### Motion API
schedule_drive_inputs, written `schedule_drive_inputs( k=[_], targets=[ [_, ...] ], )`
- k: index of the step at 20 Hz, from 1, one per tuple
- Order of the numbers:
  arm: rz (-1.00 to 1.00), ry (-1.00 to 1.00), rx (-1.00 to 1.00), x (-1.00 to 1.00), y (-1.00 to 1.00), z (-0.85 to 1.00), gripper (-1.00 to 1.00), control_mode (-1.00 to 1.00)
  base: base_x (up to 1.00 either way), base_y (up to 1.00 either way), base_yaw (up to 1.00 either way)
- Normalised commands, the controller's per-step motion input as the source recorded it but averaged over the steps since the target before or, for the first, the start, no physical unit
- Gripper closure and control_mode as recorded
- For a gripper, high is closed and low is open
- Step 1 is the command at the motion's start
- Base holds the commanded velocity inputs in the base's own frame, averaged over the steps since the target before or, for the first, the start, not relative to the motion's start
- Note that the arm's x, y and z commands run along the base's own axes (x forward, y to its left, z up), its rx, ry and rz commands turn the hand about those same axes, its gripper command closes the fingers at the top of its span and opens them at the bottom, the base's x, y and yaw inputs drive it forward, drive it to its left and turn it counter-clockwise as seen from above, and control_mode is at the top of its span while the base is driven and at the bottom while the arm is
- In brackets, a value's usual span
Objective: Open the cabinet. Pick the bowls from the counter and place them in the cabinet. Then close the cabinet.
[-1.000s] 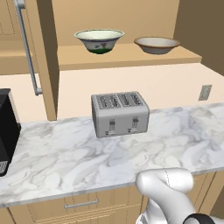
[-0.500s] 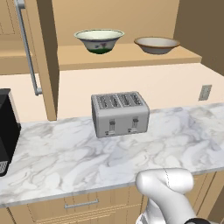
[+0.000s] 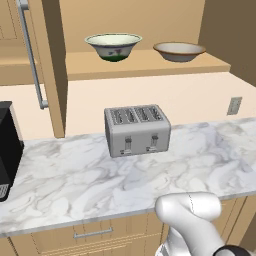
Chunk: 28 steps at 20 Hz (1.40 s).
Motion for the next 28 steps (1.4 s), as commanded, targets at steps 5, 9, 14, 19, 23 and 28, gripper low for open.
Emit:
schedule_drive_inputs(
  k=[5, 9, 14, 19, 23, 28],
  targets=[
    [0.05, -0.13, 0.10, 0.11, -0.45, -0.08, -1.00, -1.00, 0.00, 0.00, 0.00],
    [0.06, -0.22, 0.03, 0.41, -0.21, -0.01, -1.00, -1.00, 0.00, 0.00, 0.00],
    [0.05, -0.25, 0.06, 0.40, -0.33, -0.08, -1.00, -1.00, 0.00, 0.00, 0.00],
    [0.03, -0.23, 0.02, 0.51, -0.04, -0.07, -1.00, -1.00, 0.00, 0.00, 0.00],
    [0.01, -0.18, 0.02, 0.58, 0.00, 0.00, -1.00, -1.00, 0.00, 0.00, 0.00],
    [0.09, -0.14, 0.03, 0.67, 0.00, 0.00, -1.00, -1.00, 0.00, 0.00, 0.00]
  ],
)
